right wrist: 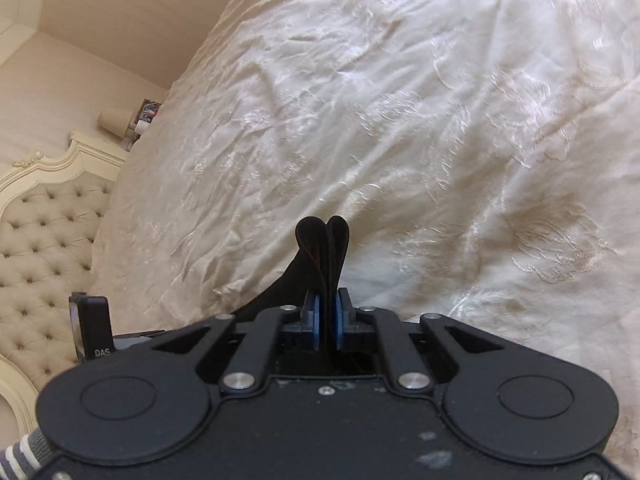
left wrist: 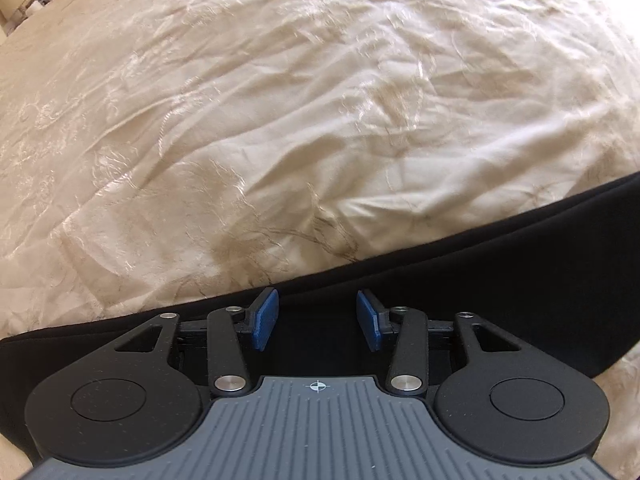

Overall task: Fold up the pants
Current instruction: 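Grasp the strip end with the right gripper and lift it toward the other end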

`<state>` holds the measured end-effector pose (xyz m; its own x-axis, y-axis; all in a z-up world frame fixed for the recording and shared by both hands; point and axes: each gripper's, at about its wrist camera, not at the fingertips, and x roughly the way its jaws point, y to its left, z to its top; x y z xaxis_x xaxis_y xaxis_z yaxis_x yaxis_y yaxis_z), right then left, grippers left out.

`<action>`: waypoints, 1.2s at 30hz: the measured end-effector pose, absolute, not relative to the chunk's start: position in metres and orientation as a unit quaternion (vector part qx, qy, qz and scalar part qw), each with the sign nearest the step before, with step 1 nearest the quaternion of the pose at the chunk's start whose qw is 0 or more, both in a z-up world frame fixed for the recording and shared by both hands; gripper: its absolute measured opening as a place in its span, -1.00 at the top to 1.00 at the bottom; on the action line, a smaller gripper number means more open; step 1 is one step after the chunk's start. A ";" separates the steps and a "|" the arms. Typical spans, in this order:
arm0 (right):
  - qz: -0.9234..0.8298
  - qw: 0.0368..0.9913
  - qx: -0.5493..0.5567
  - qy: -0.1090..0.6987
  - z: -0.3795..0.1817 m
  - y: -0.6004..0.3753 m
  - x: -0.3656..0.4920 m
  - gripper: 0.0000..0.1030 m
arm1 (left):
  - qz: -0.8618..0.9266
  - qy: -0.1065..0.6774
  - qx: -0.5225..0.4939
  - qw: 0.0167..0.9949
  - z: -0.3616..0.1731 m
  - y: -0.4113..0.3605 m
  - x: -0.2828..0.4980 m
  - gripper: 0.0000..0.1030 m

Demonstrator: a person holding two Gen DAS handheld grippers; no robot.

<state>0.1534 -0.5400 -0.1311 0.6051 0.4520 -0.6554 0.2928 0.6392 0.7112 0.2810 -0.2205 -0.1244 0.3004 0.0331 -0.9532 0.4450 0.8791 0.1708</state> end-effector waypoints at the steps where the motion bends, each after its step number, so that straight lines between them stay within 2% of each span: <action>1: 0.054 0.796 0.416 0.437 -0.121 -0.536 0.153 0.83 | -0.132 0.574 0.206 0.782 -0.124 -0.221 0.283 0.17; 6: 0.057 0.800 0.413 0.432 -0.095 -0.521 0.153 0.83 | -0.140 0.590 0.250 0.755 -0.145 -0.234 0.295 0.18; 9: 0.044 0.808 0.390 0.439 -0.087 -0.507 0.159 0.83 | -0.125 0.579 0.227 0.773 -0.128 -0.226 0.294 0.18; 14: 0.032 0.816 0.375 0.439 -0.068 -0.492 0.159 0.83 | -0.119 0.569 0.144 0.801 -0.093 -0.184 0.264 0.18; 26: 0.070 0.848 0.309 0.425 -0.003 -0.369 0.186 0.82 | -0.071 0.565 0.143 0.809 -0.085 -0.058 0.205 0.18; 30: 0.078 0.852 0.283 0.433 -0.006 -0.296 0.201 0.82 | -0.078 0.564 0.126 0.812 -0.080 -0.019 0.203 0.18; 36: 0.069 0.847 0.247 0.465 -0.047 -0.193 0.217 0.82 | -0.086 0.553 0.136 0.818 -0.072 0.037 0.209 0.18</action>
<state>0.2175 -0.1928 -0.0469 0.5574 0.3470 -0.7543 0.1128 0.8684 0.4828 0.2094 0.0368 -0.0719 0.3737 0.0098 -0.9275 0.2902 0.9485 0.1269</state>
